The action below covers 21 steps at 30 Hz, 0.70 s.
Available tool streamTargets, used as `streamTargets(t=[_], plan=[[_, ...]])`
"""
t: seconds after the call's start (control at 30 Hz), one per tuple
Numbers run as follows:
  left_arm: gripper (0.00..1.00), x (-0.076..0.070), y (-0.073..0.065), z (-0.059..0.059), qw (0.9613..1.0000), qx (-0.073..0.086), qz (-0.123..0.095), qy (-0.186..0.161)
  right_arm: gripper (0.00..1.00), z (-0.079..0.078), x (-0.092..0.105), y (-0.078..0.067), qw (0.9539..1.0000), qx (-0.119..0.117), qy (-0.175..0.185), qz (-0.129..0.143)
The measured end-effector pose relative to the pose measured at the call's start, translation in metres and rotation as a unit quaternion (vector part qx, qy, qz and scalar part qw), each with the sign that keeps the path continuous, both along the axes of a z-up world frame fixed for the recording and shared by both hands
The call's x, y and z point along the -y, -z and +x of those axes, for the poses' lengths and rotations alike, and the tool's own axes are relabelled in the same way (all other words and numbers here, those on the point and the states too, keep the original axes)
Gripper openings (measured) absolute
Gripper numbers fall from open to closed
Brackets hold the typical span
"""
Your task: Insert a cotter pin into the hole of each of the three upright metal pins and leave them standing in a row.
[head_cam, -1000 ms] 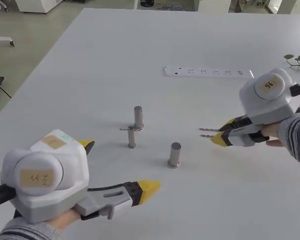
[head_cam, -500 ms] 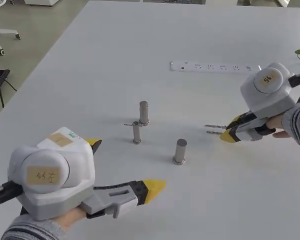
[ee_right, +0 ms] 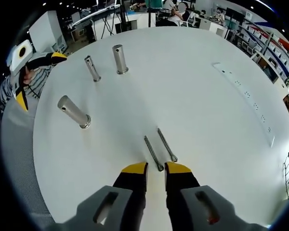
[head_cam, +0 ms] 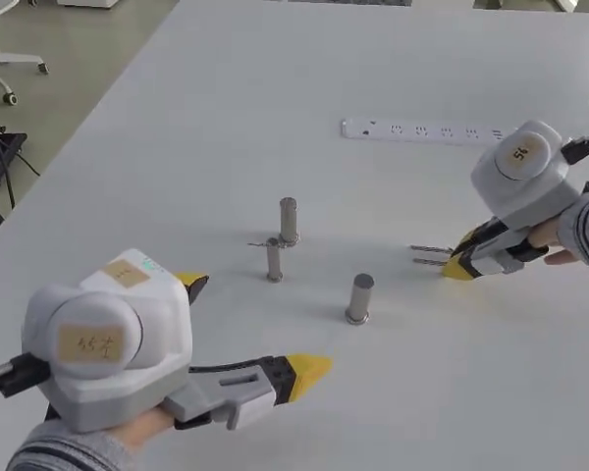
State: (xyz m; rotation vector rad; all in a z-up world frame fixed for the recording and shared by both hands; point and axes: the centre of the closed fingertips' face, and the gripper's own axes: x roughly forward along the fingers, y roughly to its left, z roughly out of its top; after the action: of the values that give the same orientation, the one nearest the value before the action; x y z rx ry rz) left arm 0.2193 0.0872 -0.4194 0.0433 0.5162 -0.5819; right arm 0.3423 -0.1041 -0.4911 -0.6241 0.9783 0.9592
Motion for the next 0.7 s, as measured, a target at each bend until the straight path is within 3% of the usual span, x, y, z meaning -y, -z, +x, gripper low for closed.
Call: streamTargets(t=[0.2, 0.7], plan=[[0.90, 0.0001, -0.0004, 0.0005, 1.0000, 0.000, 0.000, 0.000, 0.01, 0.0010, 0.0006, 0.0010, 0.9992, 0.006, -0.035, -0.021], [0.84, 0.0010, -0.0021, 0.0003, 0.9999, -0.005, 0.007, 0.015, 0.00, -0.0035, -0.0035, 0.0016, 0.9960, 0.026, -0.076, -0.039]])
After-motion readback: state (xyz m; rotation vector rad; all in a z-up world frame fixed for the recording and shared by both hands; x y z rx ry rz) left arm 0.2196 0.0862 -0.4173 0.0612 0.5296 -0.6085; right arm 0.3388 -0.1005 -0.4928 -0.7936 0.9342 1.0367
